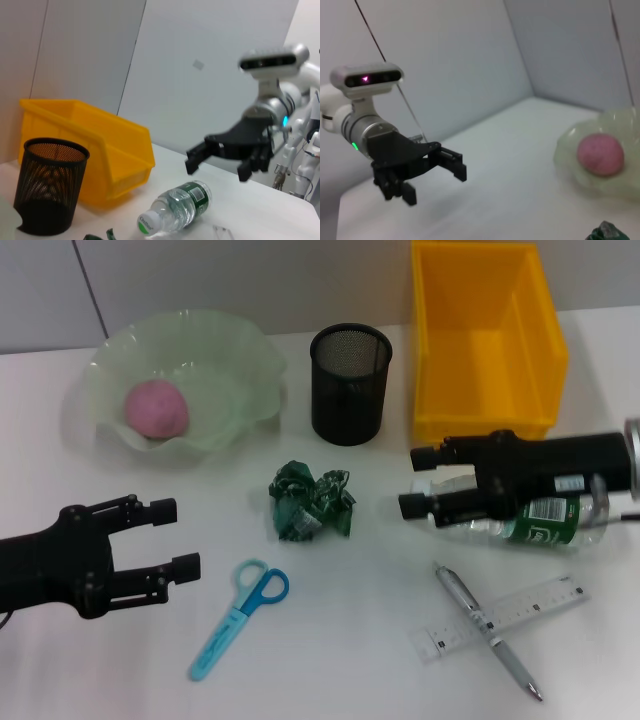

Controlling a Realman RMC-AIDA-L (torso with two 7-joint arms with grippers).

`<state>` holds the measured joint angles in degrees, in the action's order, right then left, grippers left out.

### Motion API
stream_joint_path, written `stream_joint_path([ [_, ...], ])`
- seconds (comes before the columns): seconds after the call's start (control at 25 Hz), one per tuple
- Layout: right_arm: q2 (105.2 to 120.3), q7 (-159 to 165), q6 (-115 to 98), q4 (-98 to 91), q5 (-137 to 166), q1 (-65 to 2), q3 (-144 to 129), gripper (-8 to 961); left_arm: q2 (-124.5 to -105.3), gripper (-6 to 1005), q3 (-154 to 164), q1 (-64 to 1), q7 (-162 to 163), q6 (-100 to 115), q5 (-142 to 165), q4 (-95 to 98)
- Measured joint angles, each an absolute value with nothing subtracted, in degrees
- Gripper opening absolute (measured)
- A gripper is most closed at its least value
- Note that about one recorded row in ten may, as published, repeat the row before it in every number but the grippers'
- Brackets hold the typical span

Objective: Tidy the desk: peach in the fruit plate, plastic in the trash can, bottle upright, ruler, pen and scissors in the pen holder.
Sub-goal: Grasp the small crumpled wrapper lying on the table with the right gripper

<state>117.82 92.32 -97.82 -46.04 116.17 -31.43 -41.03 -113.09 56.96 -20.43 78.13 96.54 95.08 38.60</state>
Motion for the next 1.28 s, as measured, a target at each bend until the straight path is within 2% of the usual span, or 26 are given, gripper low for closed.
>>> stream_joint_path([
  [0.2, 118.11, 108.9, -97.5, -55.8, 123.6, -38.2, -48.3, 834, -112.68, 811, 56.9, -20.3, 77.1, 96.9, 95.7, 37.1],
  [0.36, 118.27, 117.5, -96.7, -58.0, 131.6, -44.8, -51.8, 833, -112.75, 811, 56.7, -20.0, 76.7, 97.0, 97.3, 37.1],
  [0.52, 118.82, 121.8, -92.9, -58.0, 136.2, -48.7, -57.4, 833, -112.80, 811, 56.7, -20.0, 76.7, 97.1, 97.5, 37.0],
  [0.92, 119.40, 124.4, -76.7, -53.3, 138.0, -50.4, -75.4, 831, -112.33, 811, 56.7, -20.0, 77.1, 96.8, 97.6, 37.0],
  [1.28, 119.55, 122.4, -67.1, -47.5, 134.3, -50.4, -81.0, 830, -112.11, 811, 56.6, -20.0, 77.2, 96.7, 97.6, 37.0],
])
